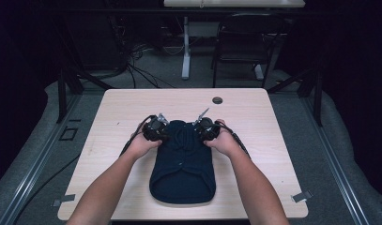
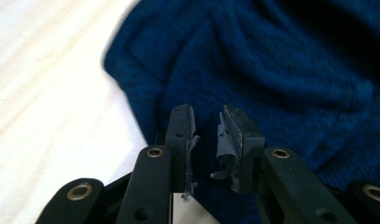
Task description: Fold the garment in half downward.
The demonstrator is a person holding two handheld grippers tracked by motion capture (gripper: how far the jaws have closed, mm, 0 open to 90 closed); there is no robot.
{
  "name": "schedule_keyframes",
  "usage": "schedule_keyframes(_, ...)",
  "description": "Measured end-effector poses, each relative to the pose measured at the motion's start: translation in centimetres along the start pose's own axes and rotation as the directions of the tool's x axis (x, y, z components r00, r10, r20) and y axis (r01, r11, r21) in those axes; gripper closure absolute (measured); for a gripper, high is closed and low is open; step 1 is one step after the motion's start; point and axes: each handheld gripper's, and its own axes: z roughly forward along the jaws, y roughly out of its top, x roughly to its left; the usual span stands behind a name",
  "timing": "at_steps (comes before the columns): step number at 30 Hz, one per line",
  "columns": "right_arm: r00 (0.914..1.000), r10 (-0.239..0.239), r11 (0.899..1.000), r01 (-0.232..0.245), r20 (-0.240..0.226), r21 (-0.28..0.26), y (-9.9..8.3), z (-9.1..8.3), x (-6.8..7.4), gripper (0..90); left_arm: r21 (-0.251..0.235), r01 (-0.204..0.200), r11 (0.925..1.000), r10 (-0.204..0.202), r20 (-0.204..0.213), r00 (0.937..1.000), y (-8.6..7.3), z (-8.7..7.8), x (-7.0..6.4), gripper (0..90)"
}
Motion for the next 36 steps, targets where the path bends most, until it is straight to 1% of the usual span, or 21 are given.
schedule_keyframes(1,1.0,-0.005,1.0,0.005,-0.006,0.001,-0.1,0.1,0.2,74.1,-0.005,-0.01,0.9999,0.01,0.003,0.9999,-0.2,0.0,-0.2,74.2)
schedule_keyframes(3,0.9996,-0.022,1.0,0.022,-0.015,0.001,-0.2,0.1,0.5,74.9,-0.021,0.007,0.9998,-0.007,0.017,0.9998,-0.6,-0.1,-0.4,75.8)
schedule_keyframes(5,0.9988,-0.045,0.999,0.045,-0.018,0.004,-0.4,0.0,0.9,75.2,-0.028,0.006,0.9996,-0.005,0.024,0.9997,-1.0,-0.3,-0.6,76.3)
schedule_keyframes(6,0.9986,-0.046,0.999,0.046,-0.025,0.001,-0.5,-0.1,1.0,75.3,-0.031,0.009,0.9995,-0.008,0.03,0.9995,-1.2,-0.4,-0.7,76.6)
schedule_keyframes(8,0.9978,-0.051,0.999,0.051,-0.042,-0.004,-0.9,-0.2,1.3,75.5,-0.027,0.002,0.9996,0.0,0.044,0.999,-1.5,-0.7,-1.0,76.8)
schedule_keyframes(9,0.997,-0.06,0.998,0.06,-0.048,-0.007,-1.0,-0.3,1.5,75.6,-0.02,-0.001,0.9998,0.003,0.061,0.9981,-1.7,-0.9,-1.3,76.9)
schedule_keyframes(11,0.995,-0.081,0.997,0.081,-0.059,-0.003,-1.2,-0.5,1.9,75.6,-0.014,-0.012,0.9998,0.013,0.073,0.9973,-2.0,-1.1,-1.7,77.2)
schedule_keyframes(15,0.9897,-0.126,0.992,0.127,-0.069,0.024,-1.2,-0.9,2.8,75.5,-0.006,-0.025,0.9997,0.025,0.089,0.9957,-2.3,-1.7,-2.1,77.2)
schedule_keyframes(17,0.9887,-0.139,0.99,0.14,-0.056,0.012,-1.0,-1.4,2.9,76.0,-0.015,-0.036,0.9992,0.037,0.068,0.997,-2.0,-2.1,-1.8,76.1)
schedule_keyframes(19,0.9912,-0.124,0.992,0.122,-0.047,-0.033,-0.7,-2.1,2.7,76.5,-0.036,-0.03,0.9989,0.031,0.04,0.9987,-1.4,-2.7,-1.2,75.0)
schedule_keyframes(20,0.9924,-0.118,0.992,0.117,-0.035,-0.042,-0.5,-2.5,2.4,76.4,-0.044,-0.022,0.9988,0.024,0.033,0.9992,-0.8,-2.9,-0.8,74.3)
schedule_keyframes(21,0.9931,-0.117,0.992,0.116,-0.01,-0.052,-0.1,-2.9,2.0,75.9,-0.051,-0.023,0.9984,0.024,0.019,0.9995,-0.5,-3.1,-0.5,73.6)
schedule_keyframes(22,0.9942,-0.107,0.992,0.107,-0.001,-0.062,0.1,-3.1,1.7,74.6,-0.056,-0.024,0.9982,0.024,0.004,0.9997,0.0,-3.3,-0.2,73.2)
schedule_keyframes(24,0.995,-0.093,0.993,0.096,0.037,-0.071,0.7,-3.2,0.9,70.9,-0.072,-0.027,0.997,0.025,-0.022,0.9994,0.8,-3.2,0.3,70.8)
schedule_keyframes(27,0.9919,-0.104,0.993,0.108,0.073,-0.048,1.3,-2.7,0.1,68.4,-0.08,-0.046,0.9958,0.042,-0.046,0.998,1.5,-2.7,0.9,67.6)
schedule_keyframes(29,0.9892,-0.115,0.993,0.118,0.091,-0.026,1.7,-2.0,-0.3,66.3,-0.069,-0.049,0.9964,0.044,-0.071,0.9965,1.8,-2.1,1.2,65.8)
schedule_keyframes(30,0.9883,-0.119,0.992,0.121,0.096,-0.023,1.8,-1.7,-0.4,65.2,-0.063,-0.05,0.9967,0.045,-0.073,0.9963,1.8,-1.9,1.3,64.4)
schedule_keyframes(32,0.9891,-0.117,0.993,0.119,0.09,-0.018,2.0,-1.2,-0.6,62.7,-0.046,-0.048,0.9978,0.044,-0.088,0.9952,1.9,-1.2,1.5,62.4)
schedule_keyframes(33,0.9891,-0.117,0.993,0.119,0.09,-0.018,2.0,-1.2,-0.6,62.7,-0.046,-0.048,0.9978,0.044,-0.088,0.9952,1.9,-1.2,1.5,61.9)
schedule_keyframes(34,0.9905,-0.112,0.994,0.112,0.079,0.003,2.0,-0.5,-0.8,59.8,-0.032,-0.048,0.9983,0.045,-0.078,0.9959,1.8,-0.6,1.5,61.3)
schedule_keyframes(36,0.9922,-0.102,0.995,0.101,0.071,0.017,1.9,-0.1,-0.9,57.8,-0.021,-0.044,0.9988,0.043,-0.073,0.9964,1.7,-0.2,1.5,59.6)
